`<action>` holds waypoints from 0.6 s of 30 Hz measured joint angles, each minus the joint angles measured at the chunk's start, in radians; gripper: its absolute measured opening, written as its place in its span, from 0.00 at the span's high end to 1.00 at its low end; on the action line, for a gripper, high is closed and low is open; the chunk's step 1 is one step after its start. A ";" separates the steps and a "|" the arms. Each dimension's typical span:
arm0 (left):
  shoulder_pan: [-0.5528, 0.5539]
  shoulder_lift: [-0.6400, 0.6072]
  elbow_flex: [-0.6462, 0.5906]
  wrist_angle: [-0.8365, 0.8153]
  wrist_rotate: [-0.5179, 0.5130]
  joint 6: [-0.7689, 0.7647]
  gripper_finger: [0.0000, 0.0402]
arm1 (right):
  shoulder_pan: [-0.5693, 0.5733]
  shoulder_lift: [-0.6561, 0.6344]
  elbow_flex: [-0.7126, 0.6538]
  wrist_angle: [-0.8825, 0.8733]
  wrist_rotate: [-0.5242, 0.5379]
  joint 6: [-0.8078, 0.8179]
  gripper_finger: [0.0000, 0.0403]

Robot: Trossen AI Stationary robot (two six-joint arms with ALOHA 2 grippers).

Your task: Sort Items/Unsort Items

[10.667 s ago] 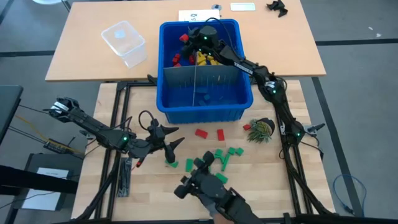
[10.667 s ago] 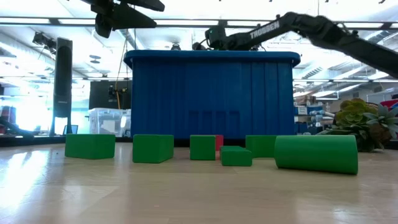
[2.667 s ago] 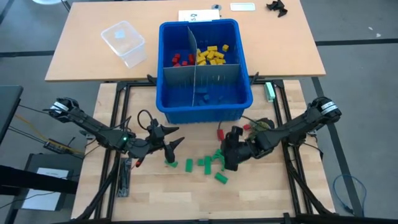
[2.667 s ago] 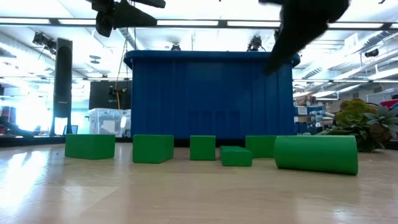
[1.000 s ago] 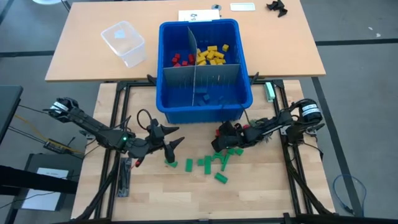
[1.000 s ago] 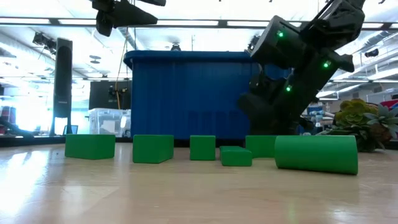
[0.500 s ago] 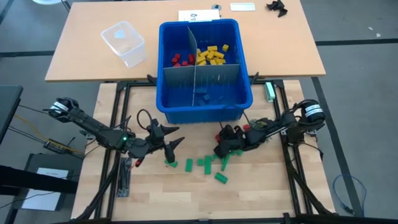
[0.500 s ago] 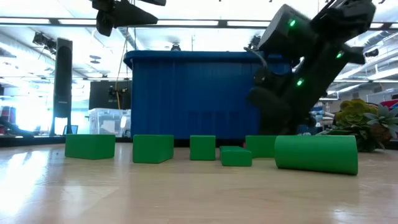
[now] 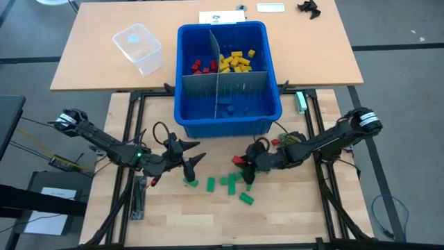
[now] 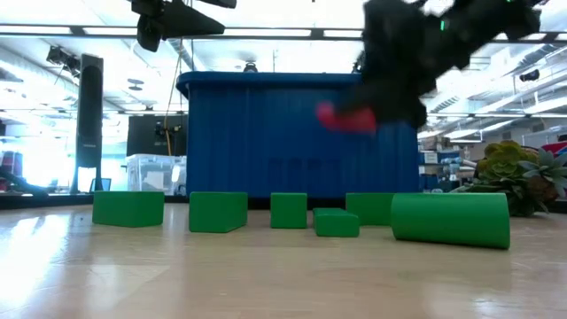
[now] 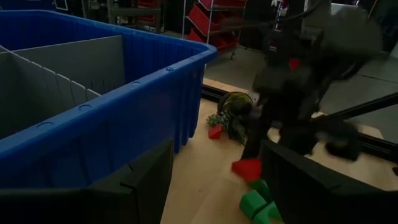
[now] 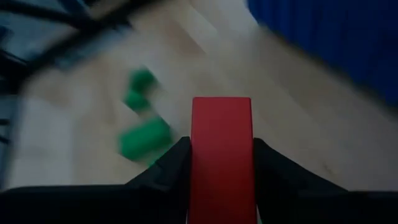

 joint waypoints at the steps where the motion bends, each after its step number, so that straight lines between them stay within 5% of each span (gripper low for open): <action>1: 0.000 0.000 0.000 0.000 0.000 0.000 0.38 | 0.004 -0.018 0.000 0.028 0.000 -0.031 0.68; 12: 0.000 0.000 0.000 0.001 0.000 0.000 0.38 | 0.004 -0.142 0.002 0.372 -0.018 -0.378 0.68; 18: 0.000 0.000 0.000 0.000 0.000 0.000 0.38 | -0.068 -0.150 0.132 0.254 -0.047 -0.464 0.68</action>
